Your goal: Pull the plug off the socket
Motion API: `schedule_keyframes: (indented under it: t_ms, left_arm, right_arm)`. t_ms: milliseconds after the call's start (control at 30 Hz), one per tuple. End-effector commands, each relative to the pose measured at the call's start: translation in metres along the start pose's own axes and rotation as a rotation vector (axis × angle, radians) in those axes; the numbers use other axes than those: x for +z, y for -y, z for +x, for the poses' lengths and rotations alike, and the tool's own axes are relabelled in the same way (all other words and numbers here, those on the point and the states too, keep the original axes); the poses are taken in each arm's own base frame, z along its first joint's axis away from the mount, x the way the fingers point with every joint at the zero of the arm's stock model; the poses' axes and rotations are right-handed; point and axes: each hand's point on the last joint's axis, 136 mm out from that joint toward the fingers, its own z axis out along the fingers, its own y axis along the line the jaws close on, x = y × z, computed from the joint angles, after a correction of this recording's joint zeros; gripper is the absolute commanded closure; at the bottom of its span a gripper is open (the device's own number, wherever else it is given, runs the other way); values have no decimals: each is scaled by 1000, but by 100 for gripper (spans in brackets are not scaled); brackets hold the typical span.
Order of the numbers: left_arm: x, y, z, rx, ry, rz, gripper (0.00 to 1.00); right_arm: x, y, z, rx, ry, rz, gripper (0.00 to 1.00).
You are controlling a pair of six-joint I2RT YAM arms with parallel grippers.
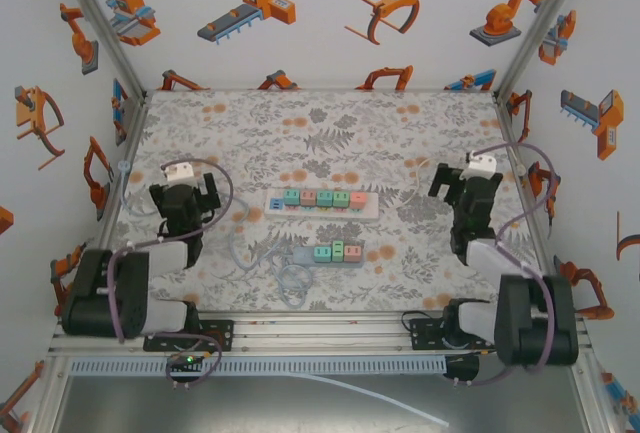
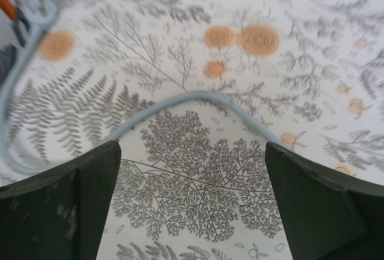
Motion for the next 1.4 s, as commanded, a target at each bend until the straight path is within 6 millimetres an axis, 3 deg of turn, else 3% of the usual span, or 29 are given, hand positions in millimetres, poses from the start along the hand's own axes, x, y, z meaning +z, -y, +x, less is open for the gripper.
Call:
schedule_keyframes:
  t_ms: [0, 100, 200, 267, 367, 533, 667, 767, 1033, 1267, 1367]
  left_arm:
    - [-22, -22, -36, -88, 30, -97, 3]
    - [-48, -30, -69, -283, 42, -90, 3]
    - [-69, -23, -98, -482, -18, -12, 3]
    - [-78, -6, -109, -551, -116, 75, 3]
    - [-88, 43, -115, -530, -303, 301, 3]
    - [-103, 91, -90, -392, -581, 460, 3]
    - [-103, 111, -64, -285, -687, 474, 3]
    - [-99, 132, -43, -223, -766, 501, 2]
    - [-67, 165, -1, -104, -870, 457, 2]
    - [-36, 176, 22, -71, -861, 421, 12]
    - [-27, 181, 28, -65, -853, 426, 15]
  right_arm:
    - [-19, -18, -35, 94, 48, -114, 2]
    - [-38, -43, -67, 118, 119, -265, 3]
    - [-57, -79, -91, 65, 146, -448, 3]
    - [-69, -106, -99, -3, 135, -574, 3]
    - [-85, -149, -101, -143, 85, -755, 3]
    - [-111, -209, -69, -453, -72, -1021, 3]
    - [-119, -234, -20, -701, -265, -1144, 4]
    - [-116, -243, 12, -846, -372, -1181, 6]
    - [-88, -259, 69, -953, -444, -1269, 13]
    - [-60, -269, 101, -1010, -404, -1264, 24]
    - [-58, -272, 107, -1004, -394, -1280, 37]
